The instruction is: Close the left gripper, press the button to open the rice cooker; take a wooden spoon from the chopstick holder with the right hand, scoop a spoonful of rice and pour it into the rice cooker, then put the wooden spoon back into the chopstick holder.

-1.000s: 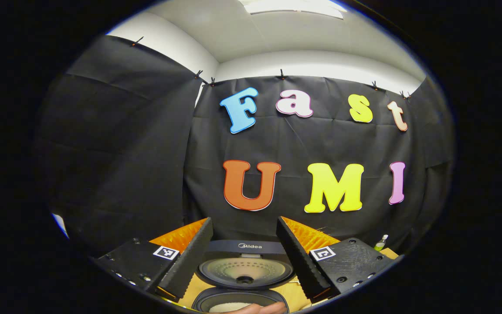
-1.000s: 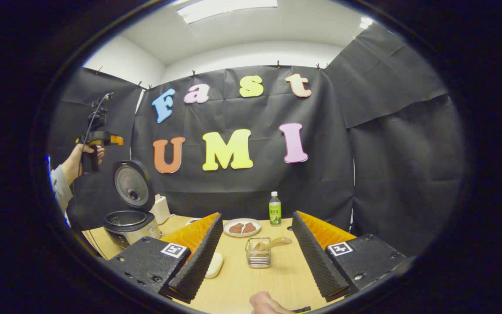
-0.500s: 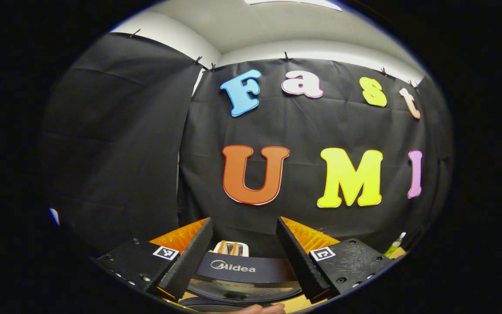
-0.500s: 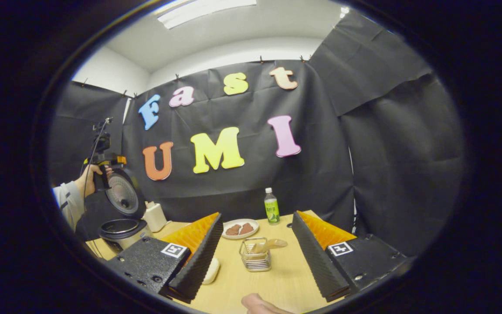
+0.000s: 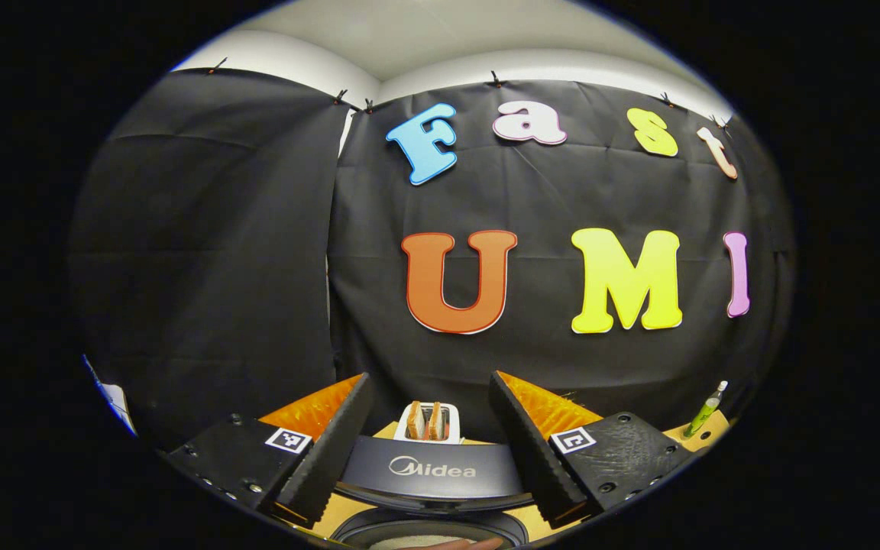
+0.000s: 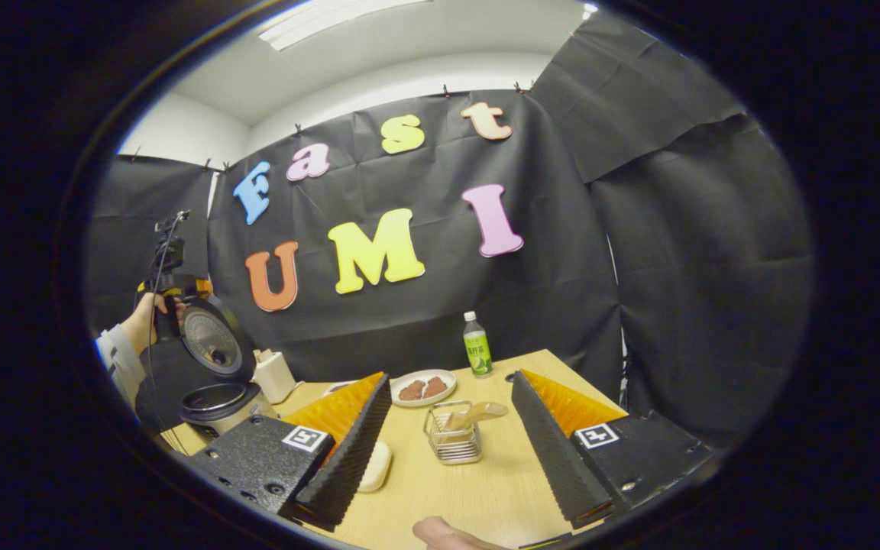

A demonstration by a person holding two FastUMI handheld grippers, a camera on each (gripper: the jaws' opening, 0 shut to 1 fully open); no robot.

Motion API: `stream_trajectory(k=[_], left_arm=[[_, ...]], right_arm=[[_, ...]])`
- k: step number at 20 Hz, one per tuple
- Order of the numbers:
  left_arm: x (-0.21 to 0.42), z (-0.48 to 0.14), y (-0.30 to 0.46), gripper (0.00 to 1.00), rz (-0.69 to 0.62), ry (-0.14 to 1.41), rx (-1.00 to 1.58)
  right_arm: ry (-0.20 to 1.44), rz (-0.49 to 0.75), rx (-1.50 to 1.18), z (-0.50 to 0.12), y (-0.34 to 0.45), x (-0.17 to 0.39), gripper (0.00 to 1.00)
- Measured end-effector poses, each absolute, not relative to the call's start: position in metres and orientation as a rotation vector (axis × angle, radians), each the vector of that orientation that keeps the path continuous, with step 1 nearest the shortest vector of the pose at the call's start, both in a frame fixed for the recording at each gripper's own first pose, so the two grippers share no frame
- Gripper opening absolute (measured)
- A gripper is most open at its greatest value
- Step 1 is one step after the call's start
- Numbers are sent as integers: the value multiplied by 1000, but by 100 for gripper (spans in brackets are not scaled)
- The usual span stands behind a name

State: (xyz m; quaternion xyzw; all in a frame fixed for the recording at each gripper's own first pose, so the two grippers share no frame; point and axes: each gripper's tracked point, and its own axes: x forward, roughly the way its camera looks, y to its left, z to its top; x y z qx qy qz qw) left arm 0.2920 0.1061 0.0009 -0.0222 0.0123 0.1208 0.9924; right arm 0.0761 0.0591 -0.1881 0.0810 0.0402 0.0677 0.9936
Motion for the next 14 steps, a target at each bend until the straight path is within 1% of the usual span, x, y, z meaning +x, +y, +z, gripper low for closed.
stream_trajectory(k=[4,5,9,11,13,14], left_arm=[[265,-2,101,98,242,45,-45],[260,-4,99,98,237,56,-39],[245,-17,95,99,211,143,-53],[242,-34,94,99,214,216,-59],[234,-73,83,98,169,371,-66],[224,-81,75,98,146,383,-76]], right_arm=[[65,118,131,-173,53,48,92],[56,119,121,-168,53,40,100],[11,140,111,-141,60,8,100],[-2,161,112,-133,66,-5,100],[-11,173,110,-123,69,-14,100],[-20,172,109,-118,69,-17,100]])
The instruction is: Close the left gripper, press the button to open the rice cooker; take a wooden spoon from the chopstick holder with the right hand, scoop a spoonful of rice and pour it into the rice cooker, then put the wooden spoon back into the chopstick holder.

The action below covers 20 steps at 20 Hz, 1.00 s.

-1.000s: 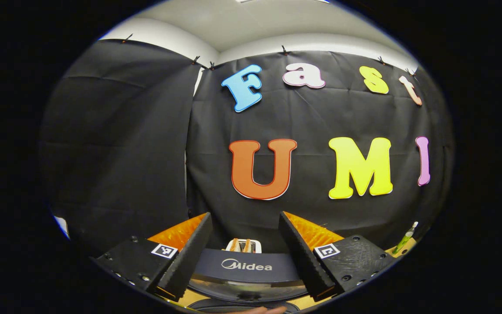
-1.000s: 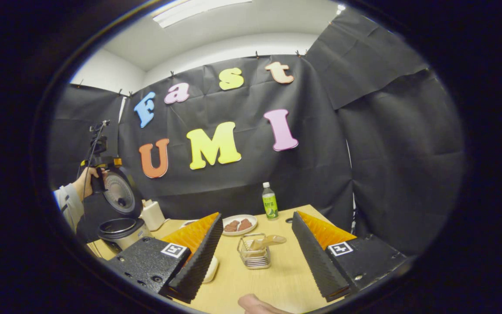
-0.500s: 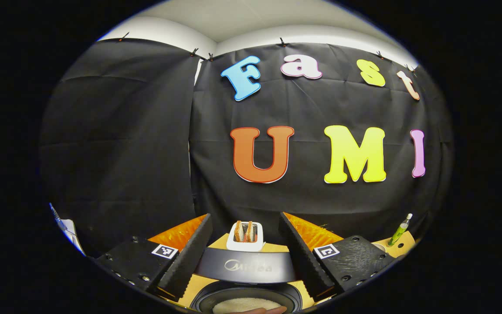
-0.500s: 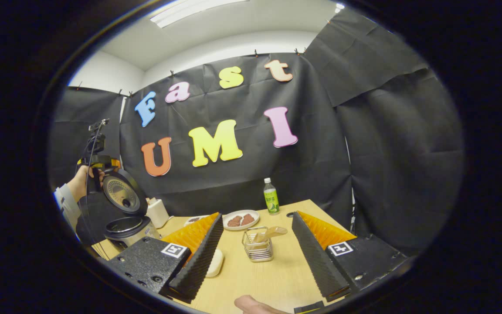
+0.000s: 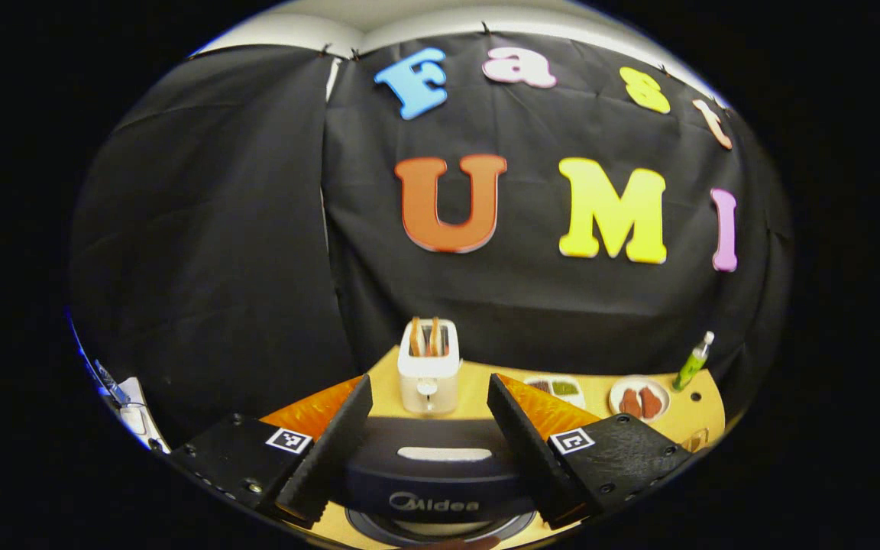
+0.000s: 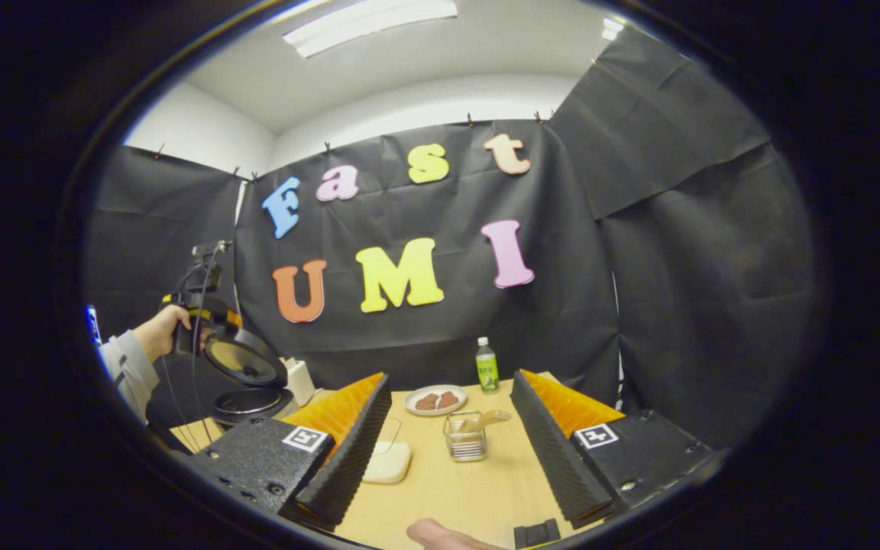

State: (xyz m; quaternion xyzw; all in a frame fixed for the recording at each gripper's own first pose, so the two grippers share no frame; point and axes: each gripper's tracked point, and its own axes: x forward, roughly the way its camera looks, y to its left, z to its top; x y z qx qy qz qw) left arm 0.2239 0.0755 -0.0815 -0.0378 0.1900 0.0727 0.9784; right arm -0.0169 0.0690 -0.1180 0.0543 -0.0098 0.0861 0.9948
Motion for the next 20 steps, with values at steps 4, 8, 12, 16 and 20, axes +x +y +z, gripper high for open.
stream_trajectory(k=[4,8,12,16,20], left_arm=[[208,-110,75,97,127,461,-106],[193,-137,72,92,103,562,-90],[180,-156,71,92,88,666,-72],[157,-185,66,92,74,825,-77],[147,-204,59,92,64,853,-77]], right_arm=[[-55,164,100,-102,74,-30,100],[-58,211,77,-98,92,-42,100],[-63,202,61,-90,92,-44,100],[-67,222,59,-87,96,-51,100],[-64,233,57,-88,96,-55,100]])
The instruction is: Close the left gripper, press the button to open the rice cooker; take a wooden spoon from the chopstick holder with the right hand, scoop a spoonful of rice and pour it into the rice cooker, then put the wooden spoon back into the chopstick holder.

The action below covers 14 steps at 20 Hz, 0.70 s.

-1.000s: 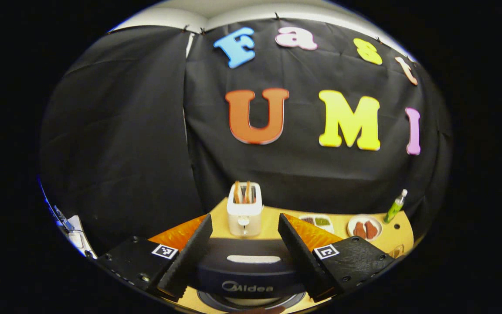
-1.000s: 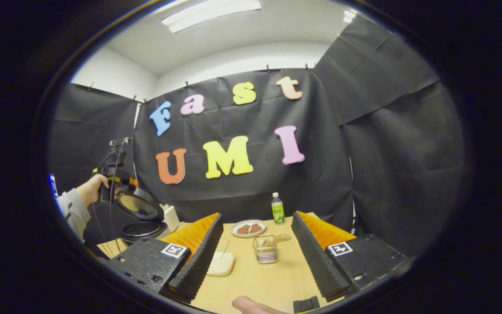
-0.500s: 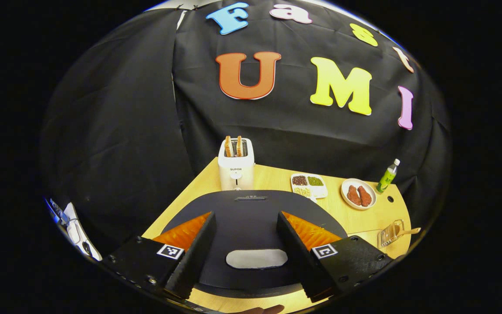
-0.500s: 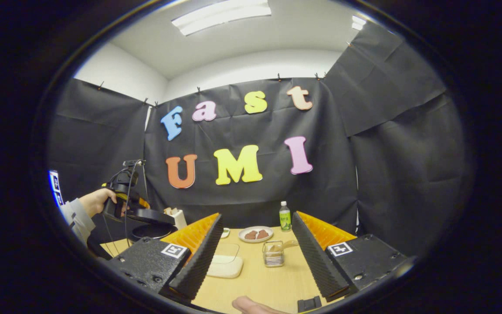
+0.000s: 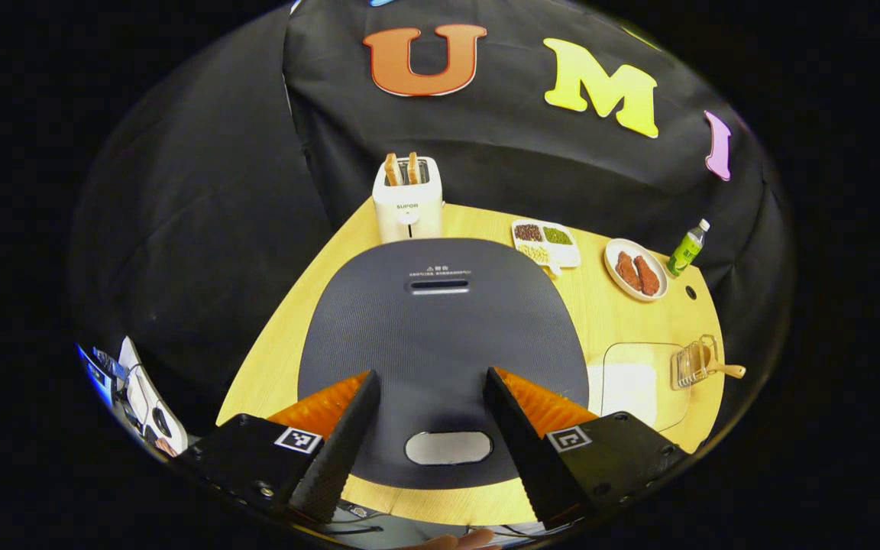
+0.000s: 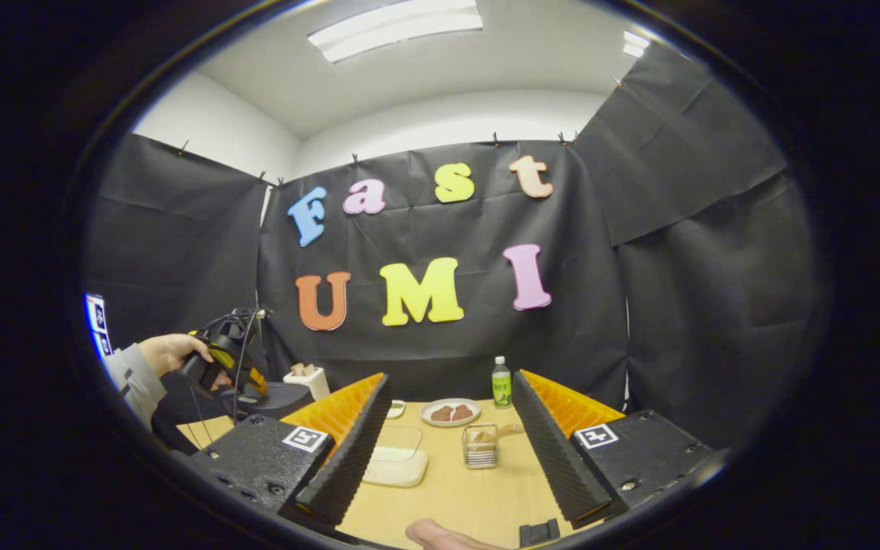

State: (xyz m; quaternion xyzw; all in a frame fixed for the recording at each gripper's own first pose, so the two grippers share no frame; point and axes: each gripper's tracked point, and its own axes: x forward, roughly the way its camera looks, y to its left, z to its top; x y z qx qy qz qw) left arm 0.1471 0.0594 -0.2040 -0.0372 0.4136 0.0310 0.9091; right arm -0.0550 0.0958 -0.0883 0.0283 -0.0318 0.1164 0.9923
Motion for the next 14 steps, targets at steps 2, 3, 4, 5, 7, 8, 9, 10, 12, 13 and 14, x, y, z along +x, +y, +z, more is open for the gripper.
stream_trajectory(k=[2,3,4,5,7,8,9,10,12,13,14], left_arm=[[144,-201,60,92,58,819,-73],[144,-203,59,92,58,796,-69],[142,-201,59,92,61,752,-66],[140,-201,59,92,66,714,-65],[139,-200,60,92,65,621,-47],[141,-201,60,92,64,583,-41],[140,-202,61,92,66,550,-46],[141,-202,60,92,66,518,-49],[141,-203,61,93,62,446,-39],[142,-203,61,93,64,409,-43],[141,-201,63,93,66,381,-47]], right_arm=[[-60,239,60,-90,95,-57,100],[-62,236,64,-90,92,-57,100],[-62,231,65,-90,90,-57,100],[-61,230,66,-91,90,-57,100],[-58,237,70,-92,93,-59,100],[-56,242,74,-93,95,-61,100],[-52,247,76,-93,98,-61,100],[-46,256,74,-95,101,-62,100],[-37,268,67,-98,105,-63,100],[-36,266,64,-99,104,-62,100],[-37,262,60,-99,104,-62,100]])
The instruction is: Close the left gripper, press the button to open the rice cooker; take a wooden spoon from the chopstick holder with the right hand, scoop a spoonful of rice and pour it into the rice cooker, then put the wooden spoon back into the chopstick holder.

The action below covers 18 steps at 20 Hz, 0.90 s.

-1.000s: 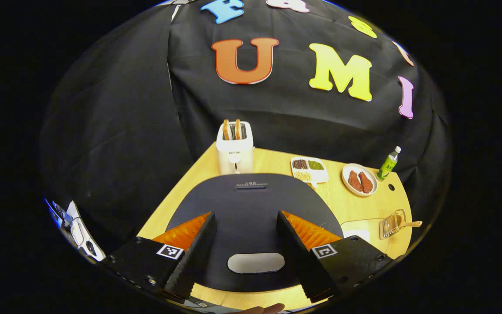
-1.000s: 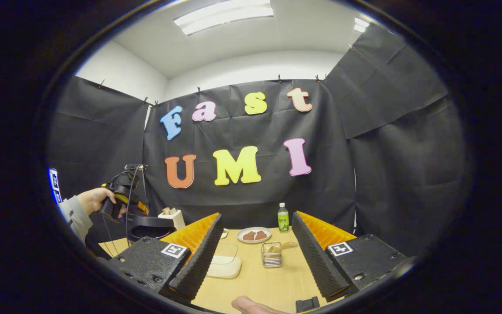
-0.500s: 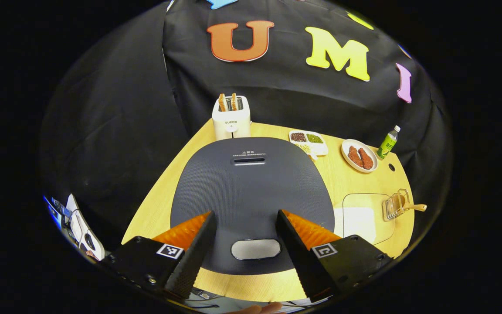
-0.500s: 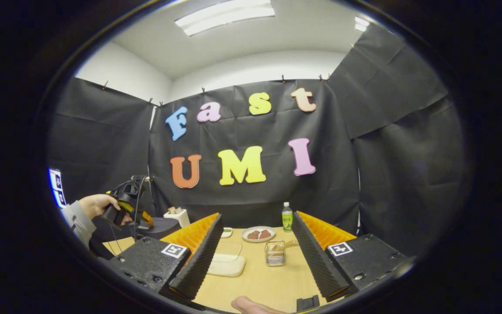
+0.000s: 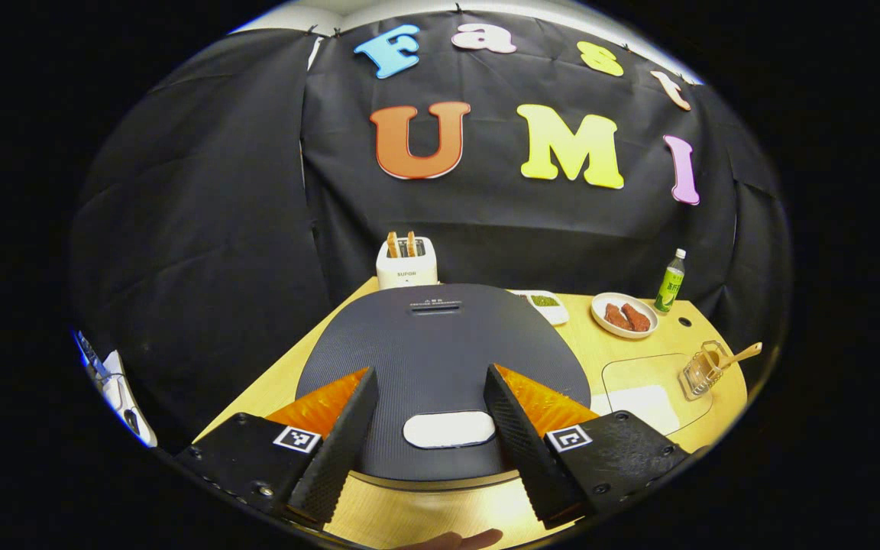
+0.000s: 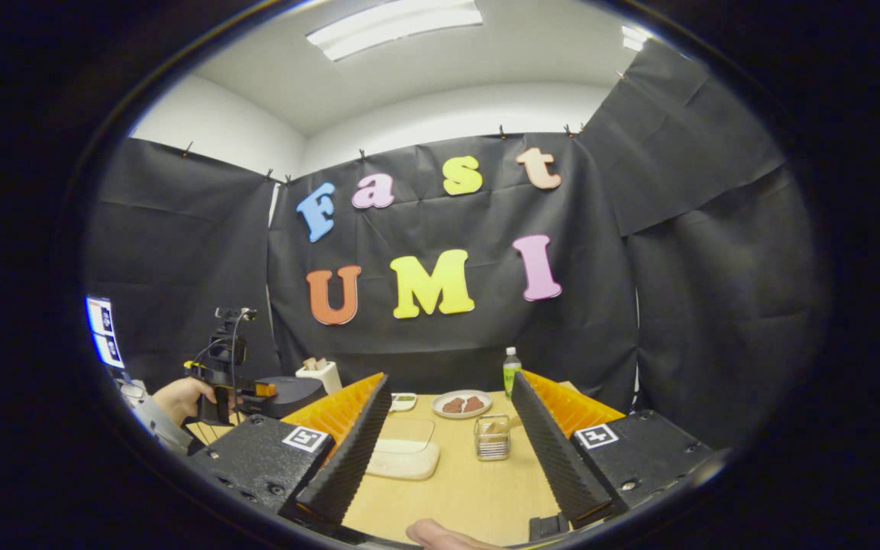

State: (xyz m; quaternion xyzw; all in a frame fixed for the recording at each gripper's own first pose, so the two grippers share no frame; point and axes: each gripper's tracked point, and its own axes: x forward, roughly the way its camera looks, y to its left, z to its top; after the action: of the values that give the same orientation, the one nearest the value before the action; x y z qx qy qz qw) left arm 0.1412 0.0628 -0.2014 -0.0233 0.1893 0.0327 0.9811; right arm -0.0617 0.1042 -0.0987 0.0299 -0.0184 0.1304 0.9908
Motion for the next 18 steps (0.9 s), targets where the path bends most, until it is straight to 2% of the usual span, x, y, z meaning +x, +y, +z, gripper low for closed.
stream_trajectory(k=[7,8,9,14,18], left_arm=[[146,-197,64,93,66,192,-39],[145,-198,64,99,69,169,-43],[145,-197,64,93,75,140,-45],[146,-199,62,89,72,70,-43],[148,-199,61,87,82,99,-45]], right_arm=[[-19,255,38,-108,109,-56,100],[-18,253,34,-108,109,-55,100],[-16,252,31,-110,109,-55,100],[-9,255,32,-111,112,-56,100],[-12,247,32,-108,107,-55,100]])
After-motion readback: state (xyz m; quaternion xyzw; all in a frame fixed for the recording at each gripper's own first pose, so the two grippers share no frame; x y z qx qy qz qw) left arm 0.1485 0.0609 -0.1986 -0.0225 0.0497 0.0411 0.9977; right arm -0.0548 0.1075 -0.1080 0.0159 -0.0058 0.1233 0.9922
